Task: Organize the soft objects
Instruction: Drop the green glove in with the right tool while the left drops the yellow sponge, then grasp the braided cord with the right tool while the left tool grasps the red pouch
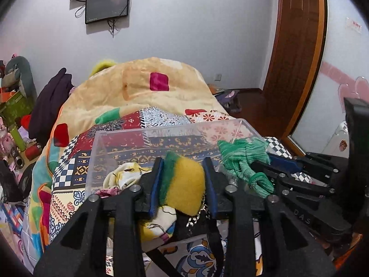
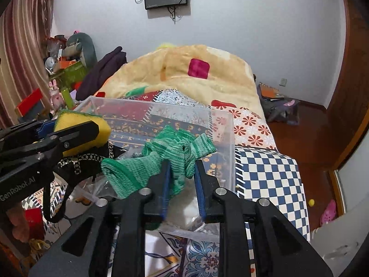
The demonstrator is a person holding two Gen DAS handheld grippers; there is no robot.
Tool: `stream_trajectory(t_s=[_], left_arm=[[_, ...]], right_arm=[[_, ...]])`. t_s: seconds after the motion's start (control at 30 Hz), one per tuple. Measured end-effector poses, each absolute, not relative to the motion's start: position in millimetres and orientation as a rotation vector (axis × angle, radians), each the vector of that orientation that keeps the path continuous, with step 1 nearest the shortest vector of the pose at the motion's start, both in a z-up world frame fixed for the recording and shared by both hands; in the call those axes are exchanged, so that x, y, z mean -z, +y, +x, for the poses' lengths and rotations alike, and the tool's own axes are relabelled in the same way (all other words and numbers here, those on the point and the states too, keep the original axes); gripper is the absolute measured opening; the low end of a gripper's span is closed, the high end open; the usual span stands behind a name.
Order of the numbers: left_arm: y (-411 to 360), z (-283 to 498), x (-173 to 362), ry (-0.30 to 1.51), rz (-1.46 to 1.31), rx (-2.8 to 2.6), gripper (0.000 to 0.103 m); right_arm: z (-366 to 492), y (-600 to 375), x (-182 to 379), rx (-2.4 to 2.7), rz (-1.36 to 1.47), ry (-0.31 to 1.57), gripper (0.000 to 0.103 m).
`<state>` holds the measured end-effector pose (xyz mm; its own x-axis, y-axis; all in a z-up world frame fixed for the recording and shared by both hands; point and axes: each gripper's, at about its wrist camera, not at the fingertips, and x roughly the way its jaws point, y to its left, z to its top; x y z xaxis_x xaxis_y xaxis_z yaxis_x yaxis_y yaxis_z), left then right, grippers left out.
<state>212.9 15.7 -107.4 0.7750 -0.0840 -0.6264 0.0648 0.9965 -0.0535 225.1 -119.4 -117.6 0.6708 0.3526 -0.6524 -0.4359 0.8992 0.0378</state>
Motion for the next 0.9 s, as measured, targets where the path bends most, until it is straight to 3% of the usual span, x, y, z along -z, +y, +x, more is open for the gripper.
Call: stream_trajectory(t_s=[0.13, 0.4, 0.53, 0.67, 0.73, 0.9], left_arm=[[18.0, 208.9, 105.2, 0.681, -0.050, 0.101, 0.056], [17.9, 173.6, 79.2, 0.625, -0.059, 0.142, 0.066], [23.6, 145.2, 57.7, 0.565, -0.069, 0.136, 0.077], [29.3, 117.6, 41.9, 0.519, -0.063, 0.107, 0.099], [32.8, 100.7, 36.6, 0.501, -0.059, 0.087, 0.101], [38.3, 73.0, 40.3, 0.527, -0.038, 0.069, 0.103]], right_arm=[[221.3, -125.9, 112.8, -0.445, -0.118, 0.708, 0.035], [200.3, -136.0, 87.7, -0.477, -0.097, 0.642, 0.056], [180.3, -140.6, 67.3, -0.492, -0.076, 0.575, 0.072], [159.5, -148.2, 53.9, -0.511, -0.044, 0.518, 0.096], [148.8, -151.7, 50.7, -0.523, -0.031, 0.504, 0.103], [129.6, -154.7, 55.7, -0.547, -0.023, 0.531, 0.103]])
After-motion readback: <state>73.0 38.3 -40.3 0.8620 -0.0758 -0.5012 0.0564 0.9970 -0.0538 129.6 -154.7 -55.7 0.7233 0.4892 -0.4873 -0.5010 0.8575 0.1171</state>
